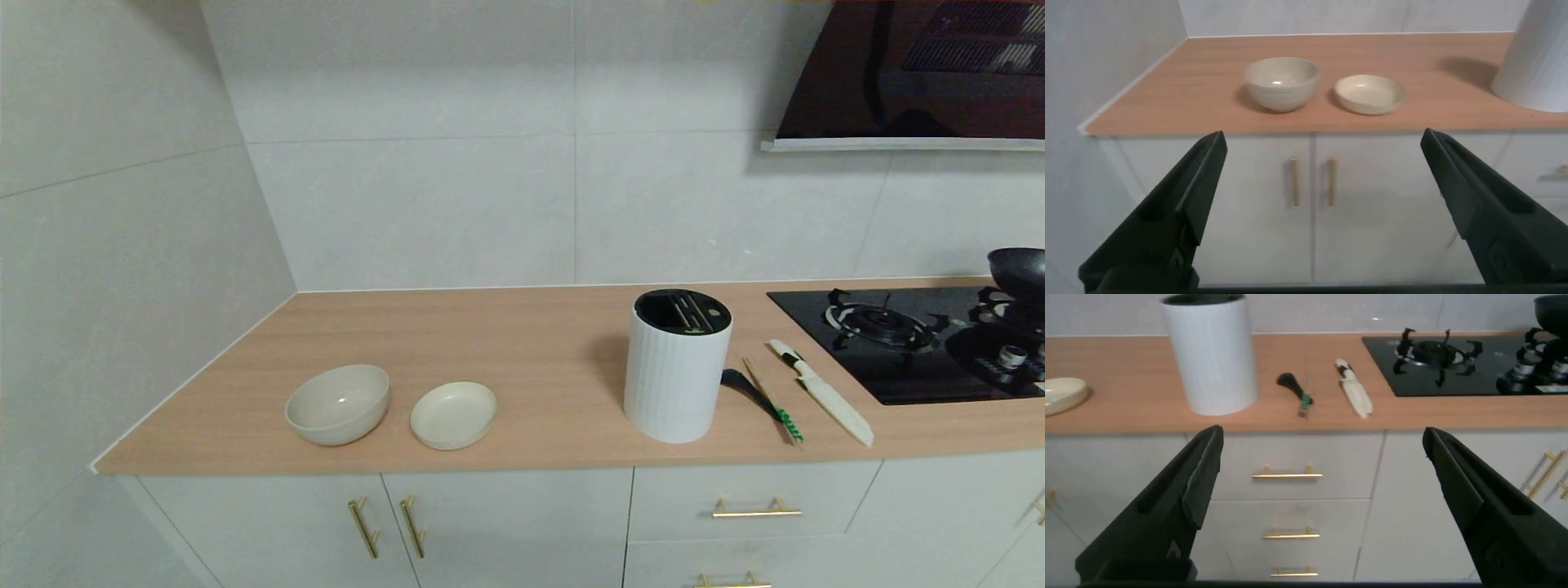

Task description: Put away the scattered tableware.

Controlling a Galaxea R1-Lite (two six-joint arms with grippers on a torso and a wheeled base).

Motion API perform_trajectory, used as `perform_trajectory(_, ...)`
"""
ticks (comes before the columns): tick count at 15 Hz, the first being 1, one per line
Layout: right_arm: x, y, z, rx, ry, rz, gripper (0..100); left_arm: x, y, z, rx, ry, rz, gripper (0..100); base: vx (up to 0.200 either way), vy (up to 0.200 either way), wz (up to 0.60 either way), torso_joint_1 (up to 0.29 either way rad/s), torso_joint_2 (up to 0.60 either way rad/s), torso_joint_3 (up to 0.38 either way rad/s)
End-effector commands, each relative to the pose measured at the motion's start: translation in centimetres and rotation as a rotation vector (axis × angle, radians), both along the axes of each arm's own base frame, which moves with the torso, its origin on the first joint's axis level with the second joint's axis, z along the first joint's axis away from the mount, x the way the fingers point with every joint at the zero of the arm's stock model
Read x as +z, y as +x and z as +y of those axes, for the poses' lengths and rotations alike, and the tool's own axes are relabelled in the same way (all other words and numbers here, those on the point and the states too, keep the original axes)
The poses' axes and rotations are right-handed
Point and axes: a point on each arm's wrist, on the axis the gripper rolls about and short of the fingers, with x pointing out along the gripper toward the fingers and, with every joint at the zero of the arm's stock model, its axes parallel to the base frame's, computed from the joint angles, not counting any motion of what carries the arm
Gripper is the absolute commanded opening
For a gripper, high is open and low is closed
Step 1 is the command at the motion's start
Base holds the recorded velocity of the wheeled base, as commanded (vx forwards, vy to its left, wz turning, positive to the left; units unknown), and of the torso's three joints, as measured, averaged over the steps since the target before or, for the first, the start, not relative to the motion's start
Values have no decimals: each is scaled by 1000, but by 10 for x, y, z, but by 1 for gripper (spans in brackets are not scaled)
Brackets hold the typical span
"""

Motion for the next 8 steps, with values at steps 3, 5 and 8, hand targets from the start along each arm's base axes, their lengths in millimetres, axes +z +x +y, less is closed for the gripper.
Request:
perform_trajectory(3, 0, 0, 0, 1, 0, 0, 100, 0, 0, 0, 1, -1, 0, 100, 0, 200, 0, 1, 2, 2)
perform_trajectory(5, 0, 0, 0, 1, 0, 0, 100, 0, 0, 0, 1, 0, 0, 100, 0, 200, 0, -2, 2, 7)
perform_trajectory(8, 0, 0, 0, 1, 0, 0, 100, 0, 0, 0, 1, 0, 0, 100, 0, 200, 0, 2, 4, -2)
